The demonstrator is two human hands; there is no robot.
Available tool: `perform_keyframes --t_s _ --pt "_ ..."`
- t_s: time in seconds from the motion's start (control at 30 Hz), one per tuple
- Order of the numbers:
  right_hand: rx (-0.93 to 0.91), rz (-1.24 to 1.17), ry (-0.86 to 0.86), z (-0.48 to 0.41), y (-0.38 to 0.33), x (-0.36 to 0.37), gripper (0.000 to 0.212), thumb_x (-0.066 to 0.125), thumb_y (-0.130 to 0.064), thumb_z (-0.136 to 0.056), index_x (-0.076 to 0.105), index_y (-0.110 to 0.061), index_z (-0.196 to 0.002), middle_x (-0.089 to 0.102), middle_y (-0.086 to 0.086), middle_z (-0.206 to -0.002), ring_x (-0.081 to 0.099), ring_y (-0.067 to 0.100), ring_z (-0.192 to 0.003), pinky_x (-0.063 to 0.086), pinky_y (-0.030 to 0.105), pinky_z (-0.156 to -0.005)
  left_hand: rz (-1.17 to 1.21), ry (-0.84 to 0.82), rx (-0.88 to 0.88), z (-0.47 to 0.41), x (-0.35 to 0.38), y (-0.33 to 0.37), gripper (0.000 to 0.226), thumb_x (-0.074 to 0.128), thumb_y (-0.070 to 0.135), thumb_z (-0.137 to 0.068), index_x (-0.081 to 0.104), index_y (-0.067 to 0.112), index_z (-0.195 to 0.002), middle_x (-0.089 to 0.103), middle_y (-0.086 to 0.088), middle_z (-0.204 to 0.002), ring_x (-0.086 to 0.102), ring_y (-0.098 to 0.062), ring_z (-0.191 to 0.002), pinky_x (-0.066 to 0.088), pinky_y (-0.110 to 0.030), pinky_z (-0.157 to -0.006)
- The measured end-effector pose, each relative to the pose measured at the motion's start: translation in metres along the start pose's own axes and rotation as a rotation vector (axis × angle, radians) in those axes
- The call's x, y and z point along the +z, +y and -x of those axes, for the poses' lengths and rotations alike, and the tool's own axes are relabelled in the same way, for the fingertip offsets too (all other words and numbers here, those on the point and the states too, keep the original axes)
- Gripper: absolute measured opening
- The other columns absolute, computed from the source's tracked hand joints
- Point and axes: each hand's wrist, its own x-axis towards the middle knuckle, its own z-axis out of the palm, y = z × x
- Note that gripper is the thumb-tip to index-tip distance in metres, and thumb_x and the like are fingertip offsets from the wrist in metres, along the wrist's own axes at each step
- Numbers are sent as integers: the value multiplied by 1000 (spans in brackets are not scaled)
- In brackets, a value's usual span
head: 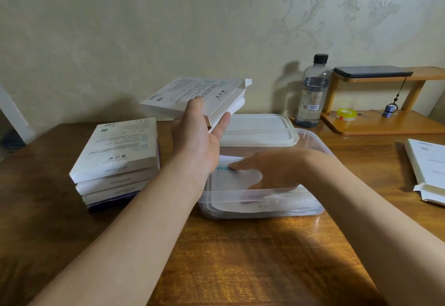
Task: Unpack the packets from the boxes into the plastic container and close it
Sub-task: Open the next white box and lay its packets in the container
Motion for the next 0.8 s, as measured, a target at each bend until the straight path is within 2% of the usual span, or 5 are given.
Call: perform_keyframes --t_s 0.1,0.27,0.43,0.63,0.8 --pt "-20 -14 4 0 -2 1 79 55 -66 -87 15 -49 -153 20 -11 -163 25 19 -148 21 41 -121 -2 -6 -5 0 0 0 19 62 15 -97 61 22 -115 66 -9 -126 64 -23 -116 64 -41 -80" --pt "-76 -2 -1 -3 -5 2 69 51 -48 -98 12 -45 -154 18 -12 -164 20 16 -150 16 38 -122 -17 -21 -3 0 -1 -1 21 60 15 -98 61 21 -118 67 -9 -125 65 -22 -113 64 -39 -77" --pt "-89 -3 -20 -2 -5 3 69 49 -47 -99 10 -44 -155 13 -12 -165 15 15 -151 12 38 -123 -32 -24 0 0 0 -1 22 60 15 -98 61 22 -119 67 -9 -125 65 -23 -116 64 -40 -79" --pt "-86 -31 63 1 -8 -2 79 51 -64 -90 12 -42 -156 19 -11 -164 23 18 -149 17 41 -122 -46 -28 -9 -3 -1 -2 22 60 15 -99 60 22 -119 66 -10 -125 64 -26 -120 64 -42 -81" --pt "-105 -15 29 -4 -12 -2 81 55 -61 -91 8 -46 -155 21 -8 -164 23 20 -149 18 41 -120 -51 -27 -11 -2 -1 -2 30 60 15 -99 58 20 -128 67 -8 -123 65 -24 -116 64 -41 -81"
